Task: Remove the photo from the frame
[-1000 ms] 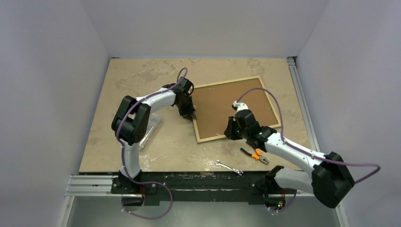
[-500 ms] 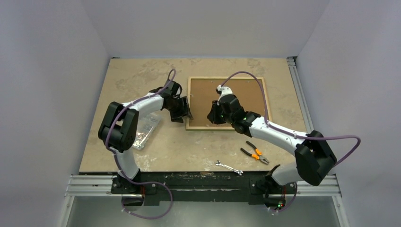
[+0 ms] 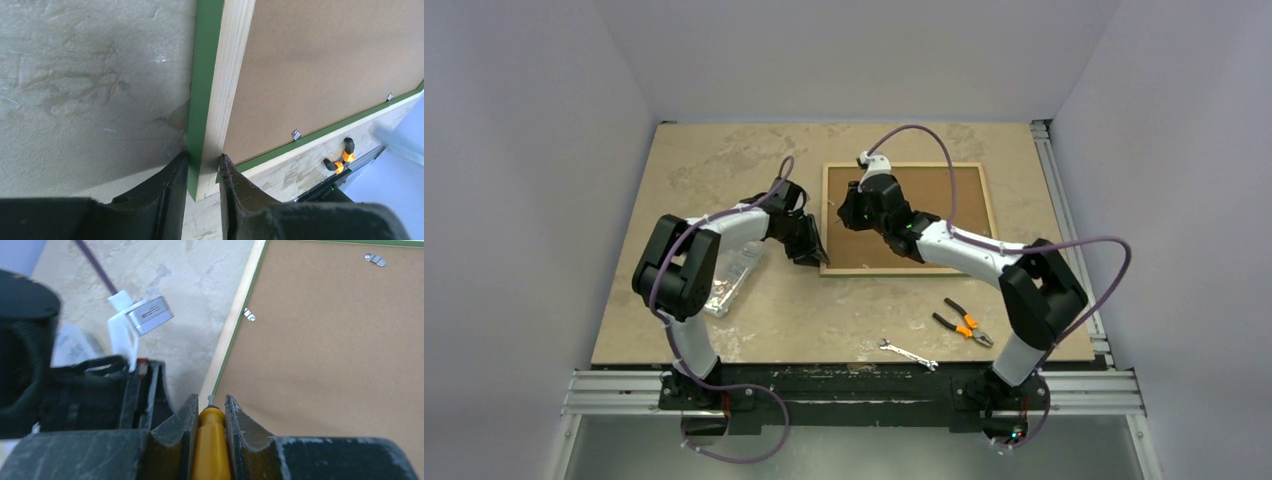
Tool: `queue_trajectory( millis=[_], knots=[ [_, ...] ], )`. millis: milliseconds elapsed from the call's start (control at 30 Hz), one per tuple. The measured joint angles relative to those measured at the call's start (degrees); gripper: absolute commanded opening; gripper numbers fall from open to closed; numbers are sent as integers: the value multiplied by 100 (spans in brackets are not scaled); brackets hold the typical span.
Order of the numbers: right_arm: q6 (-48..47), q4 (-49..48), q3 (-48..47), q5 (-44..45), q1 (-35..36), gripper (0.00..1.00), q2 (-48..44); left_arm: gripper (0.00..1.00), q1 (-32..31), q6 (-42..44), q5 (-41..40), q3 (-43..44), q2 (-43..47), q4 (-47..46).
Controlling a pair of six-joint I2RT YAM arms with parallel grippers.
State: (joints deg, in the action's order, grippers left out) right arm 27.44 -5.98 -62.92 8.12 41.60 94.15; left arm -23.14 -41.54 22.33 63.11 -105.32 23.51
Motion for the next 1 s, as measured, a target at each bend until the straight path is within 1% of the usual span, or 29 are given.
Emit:
queue_trajectory(
  millis=[100, 333, 600, 900, 1000],
  knots=[
    [-63, -13, -350, 227, 0, 0, 527, 19, 2, -28, 39, -44, 2, -48],
    [-542, -192, -1060, 743, 0, 0, 1478, 15, 13, -26, 63, -59, 2, -72],
    [-986, -297, -1513, 907, 0, 0, 2039, 11, 13, -26, 68, -61, 2, -76],
    [-1180, -348, -1921, 1038, 0, 0, 2446, 8, 15, -26, 85, -68, 2, -85],
    [-1215, -354, -2004, 1045, 0, 0, 2531, 4, 20, -26, 94, -76, 2, -101]
  ],
)
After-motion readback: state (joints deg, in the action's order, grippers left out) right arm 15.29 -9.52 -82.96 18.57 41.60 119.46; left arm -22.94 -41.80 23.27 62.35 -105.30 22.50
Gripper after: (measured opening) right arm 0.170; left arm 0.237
